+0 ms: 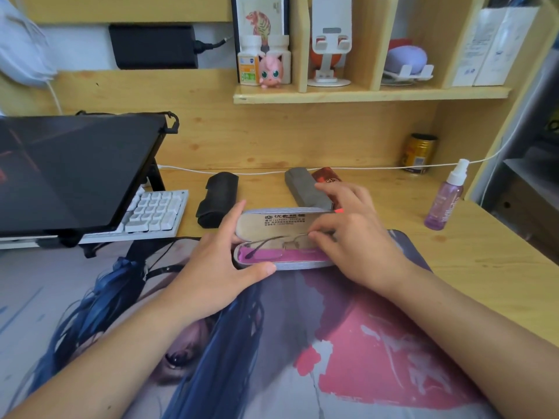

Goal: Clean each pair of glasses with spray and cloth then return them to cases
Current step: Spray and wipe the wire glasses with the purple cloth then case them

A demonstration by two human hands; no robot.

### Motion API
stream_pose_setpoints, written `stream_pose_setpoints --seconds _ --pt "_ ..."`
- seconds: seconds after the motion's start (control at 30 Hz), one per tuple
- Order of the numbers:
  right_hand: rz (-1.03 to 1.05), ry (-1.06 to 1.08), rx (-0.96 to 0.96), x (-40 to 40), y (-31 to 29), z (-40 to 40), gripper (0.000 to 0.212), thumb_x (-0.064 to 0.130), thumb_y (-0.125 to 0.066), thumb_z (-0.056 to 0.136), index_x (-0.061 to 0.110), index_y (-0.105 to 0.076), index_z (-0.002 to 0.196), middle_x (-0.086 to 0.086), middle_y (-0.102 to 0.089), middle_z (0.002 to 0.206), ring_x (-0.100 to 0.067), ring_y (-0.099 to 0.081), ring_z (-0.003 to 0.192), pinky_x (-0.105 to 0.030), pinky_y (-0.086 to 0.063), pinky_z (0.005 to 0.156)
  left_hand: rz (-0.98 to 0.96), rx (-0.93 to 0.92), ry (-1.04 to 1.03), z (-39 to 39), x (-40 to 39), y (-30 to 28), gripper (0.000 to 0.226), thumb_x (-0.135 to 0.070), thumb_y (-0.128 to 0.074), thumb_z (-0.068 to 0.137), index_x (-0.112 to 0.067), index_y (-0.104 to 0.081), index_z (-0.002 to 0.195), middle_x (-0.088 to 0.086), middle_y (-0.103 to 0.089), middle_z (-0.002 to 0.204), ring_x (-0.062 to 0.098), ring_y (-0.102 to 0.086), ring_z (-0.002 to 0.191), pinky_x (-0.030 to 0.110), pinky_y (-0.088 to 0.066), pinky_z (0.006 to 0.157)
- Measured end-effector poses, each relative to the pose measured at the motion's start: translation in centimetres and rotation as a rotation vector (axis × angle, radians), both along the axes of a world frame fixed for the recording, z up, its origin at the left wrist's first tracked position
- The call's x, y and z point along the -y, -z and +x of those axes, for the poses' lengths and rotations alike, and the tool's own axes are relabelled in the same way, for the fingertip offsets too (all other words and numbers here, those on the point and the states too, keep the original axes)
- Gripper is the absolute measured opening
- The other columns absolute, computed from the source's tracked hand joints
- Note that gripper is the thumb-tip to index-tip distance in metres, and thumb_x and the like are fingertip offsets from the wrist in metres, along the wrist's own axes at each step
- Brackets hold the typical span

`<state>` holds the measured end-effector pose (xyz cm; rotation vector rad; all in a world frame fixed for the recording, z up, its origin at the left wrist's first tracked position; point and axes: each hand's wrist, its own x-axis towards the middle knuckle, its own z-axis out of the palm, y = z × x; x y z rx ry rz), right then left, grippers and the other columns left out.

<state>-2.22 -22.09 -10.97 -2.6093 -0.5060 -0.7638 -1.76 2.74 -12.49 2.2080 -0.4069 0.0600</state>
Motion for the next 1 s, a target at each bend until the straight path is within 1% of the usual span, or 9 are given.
stream_pose_setpoints --seconds 0.13,0.23,0.3,0.4,0.5,0.67,0.83,0.93,1.0 --pt "0.142 0.004 0.079 1.8 -1.4 -0.8 0.007 0.02 -0.074 0.088 0.023 -0.08 0.087 -0.002 -0.054 0.14 -0.026 -0.038 0.13 -0.028 -0.029 0.109 0.006 0.005 0.001 0.3 -0.2 0.3 0.106 -0.056 -0.081 0.074 -0.07 -0.003 0.145 -0.015 -0.053 0.131 -0.002 -0.044 0.127 0.034 -0.037 0.11" --pt "0.222 0.018 0.069 2.7 -1.6 -1.4 0.007 0.02 -0.074 0.09 0.024 -0.079 0.09 0.003 -0.056 0.134 -0.021 -0.04 0.128 -0.032 -0.035 0.107 0.001 0.006 0.011 0.5 -0.2 0.4 0.1 -0.053 -0.076 0.08 -0.064 -0.006 0.149 -0.019 -0.05 0.135 -0.018 -0.043 0.117 0.016 -0.036 0.095" --pt "0.233 0.004 0.062 2.8 -1.5 -1.7 0.006 0.022 -0.073 0.09 0.025 -0.079 0.09 0.004 -0.059 0.128 -0.019 -0.043 0.123 -0.026 -0.034 0.105 -0.005 0.003 0.012 0.6 -0.2 0.4 0.093 -0.055 -0.071 0.083 -0.061 -0.008 0.151 -0.02 -0.049 0.137 -0.019 -0.044 0.116 0.012 -0.036 0.089" --pt "0.226 -0.027 0.062 2.4 -1.7 -2.1 0.011 0.03 -0.068 0.089 0.026 -0.078 0.089 0.006 -0.061 0.117 -0.018 -0.046 0.112 -0.016 -0.031 0.099 -0.017 0.007 0.005 0.7 -0.4 0.3 0.082 -0.058 -0.064 0.087 -0.061 -0.011 0.15 -0.017 -0.05 0.139 -0.012 -0.046 0.119 0.015 -0.035 0.091" --pt "0.199 -0.087 0.079 1.6 -2.0 -2.7 0.013 0.029 -0.067 0.089 0.024 -0.079 0.09 0.008 -0.06 0.103 -0.016 -0.048 0.102 -0.017 -0.034 0.093 -0.056 0.004 0.0 0.7 -0.4 0.1 0.073 -0.047 -0.061 0.094 -0.055 -0.019 0.153 -0.019 -0.05 0.138 -0.012 -0.047 0.118 0.015 -0.037 0.094" --pt "0.168 -0.135 0.051 1.2 -1.9 -3.0 0.012 0.029 -0.067 0.089 0.025 -0.079 0.092 0.008 -0.06 0.092 -0.015 -0.049 0.091 -0.015 -0.035 0.085 -0.143 0.034 -0.038 0.7 -0.7 0.1 0.055 -0.048 -0.048 0.1 -0.051 -0.031 0.152 -0.023 -0.05 0.137 0.002 -0.053 0.123 0.033 -0.04 0.111" --pt "0.155 -0.165 0.003 1.6 -1.5 -2.8 0.011 0.03 -0.067 0.09 0.029 -0.078 0.09 0.011 -0.063 0.089 -0.014 -0.053 0.093 -0.024 -0.04 0.084 -0.19 0.085 -0.081 0.8 -0.8 -0.1 0.041 -0.037 -0.044 0.105 -0.047 -0.044 0.145 -0.021 -0.053 0.131 -0.004 -0.051 0.122 0.025 -0.04 0.104" --pt "0.153 -0.188 -0.012 1.7 -1.6 -2.8 0.01 0.029 -0.068 0.09 0.029 -0.078 0.09 0.012 -0.064 0.089 -0.012 -0.054 0.094 -0.024 -0.041 0.085 -0.147 0.137 -0.092 0.7 -0.7 -0.2 0.028 -0.038 -0.049 0.103 -0.042 -0.061 0.128 -0.016 -0.058 0.122 -0.011 -0.054 0.105 0.017 -0.041 0.094" --pt "0.177 -0.184 0.003 1.9 -2.0 -2.7 0.01 0.029 -0.068 0.089 0.029 -0.078 0.089 0.011 -0.066 0.09 -0.014 -0.055 0.093 -0.025 -0.041 0.085 -0.119 0.159 -0.06 1.0 -0.7 0.0 0.018 -0.038 -0.056 0.099 -0.041 -0.07 0.11 -0.019 -0.061 0.116 -0.005 -0.055 0.11 0.024 -0.043 0.099"
